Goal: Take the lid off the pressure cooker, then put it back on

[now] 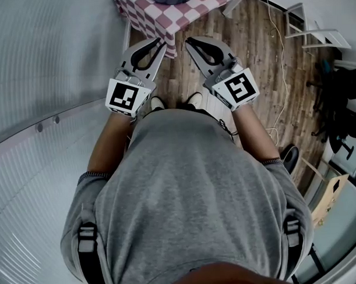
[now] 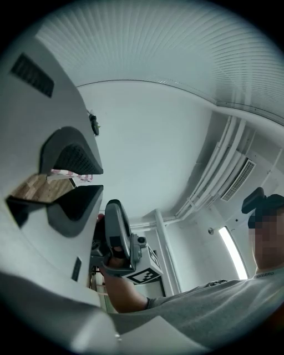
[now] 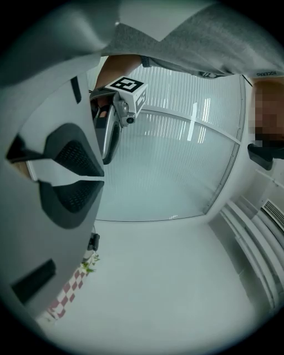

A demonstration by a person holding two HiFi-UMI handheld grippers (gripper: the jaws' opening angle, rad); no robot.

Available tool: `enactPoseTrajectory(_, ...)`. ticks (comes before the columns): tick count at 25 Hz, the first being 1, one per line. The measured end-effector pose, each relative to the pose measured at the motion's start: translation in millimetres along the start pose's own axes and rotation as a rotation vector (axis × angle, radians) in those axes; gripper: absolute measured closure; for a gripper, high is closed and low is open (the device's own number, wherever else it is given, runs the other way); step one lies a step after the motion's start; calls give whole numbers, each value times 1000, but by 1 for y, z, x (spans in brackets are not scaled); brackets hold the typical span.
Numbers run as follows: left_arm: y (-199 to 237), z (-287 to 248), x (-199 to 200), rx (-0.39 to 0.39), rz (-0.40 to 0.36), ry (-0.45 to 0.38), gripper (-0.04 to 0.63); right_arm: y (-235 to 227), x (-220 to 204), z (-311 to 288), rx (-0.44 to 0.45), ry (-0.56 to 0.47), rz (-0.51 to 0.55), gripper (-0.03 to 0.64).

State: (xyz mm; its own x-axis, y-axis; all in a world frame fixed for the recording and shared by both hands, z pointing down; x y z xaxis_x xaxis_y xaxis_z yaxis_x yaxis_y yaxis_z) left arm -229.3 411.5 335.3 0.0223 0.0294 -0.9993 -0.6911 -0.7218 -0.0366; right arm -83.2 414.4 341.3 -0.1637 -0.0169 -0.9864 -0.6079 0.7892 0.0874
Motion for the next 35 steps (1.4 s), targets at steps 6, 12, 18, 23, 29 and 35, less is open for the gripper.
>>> enactPoseTrajectory(6, -1, 4, -5, -16, 8, 10, 489, 3, -5, -1, 17, 17, -7, 542)
enactPoseTrajectory(12, -1, 6, -6, -17, 38, -4, 380, 2, -6, -1, -11, -2, -16, 402)
enactPoseTrajectory(18, 2, 2, -3, -21, 56, -22, 279, -2, -7, -2, -20, -1, -21, 308)
enactPoseTrajectory(23, -1, -1, 0, -23, 58, -38, 253, -6, -9, 5, -15, -5, -41, 252)
enactPoseTrajectory(29, -13, -17, 2, 0, 41, -44, 253, -23, -13, 19, -12, -5, -34, 247)
enactPoseTrajectory(35, -33, -42, 6, 25, 21, -46, 255, -47, -15, 39, 16, -21, -23, 247)
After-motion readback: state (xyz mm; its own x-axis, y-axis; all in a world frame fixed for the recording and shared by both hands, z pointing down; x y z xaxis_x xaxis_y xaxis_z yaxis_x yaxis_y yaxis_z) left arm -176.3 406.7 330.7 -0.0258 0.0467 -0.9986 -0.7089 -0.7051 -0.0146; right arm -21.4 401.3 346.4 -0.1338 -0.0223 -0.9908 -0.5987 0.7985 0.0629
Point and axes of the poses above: the fingertips, and each gripper's own axes: z backward along the fingers, y to its left, x out of its top, the point moved 6 cm from there along z, backward along the fingers, and after that the axes turned 1 degree about z, right-handed, at the moved point
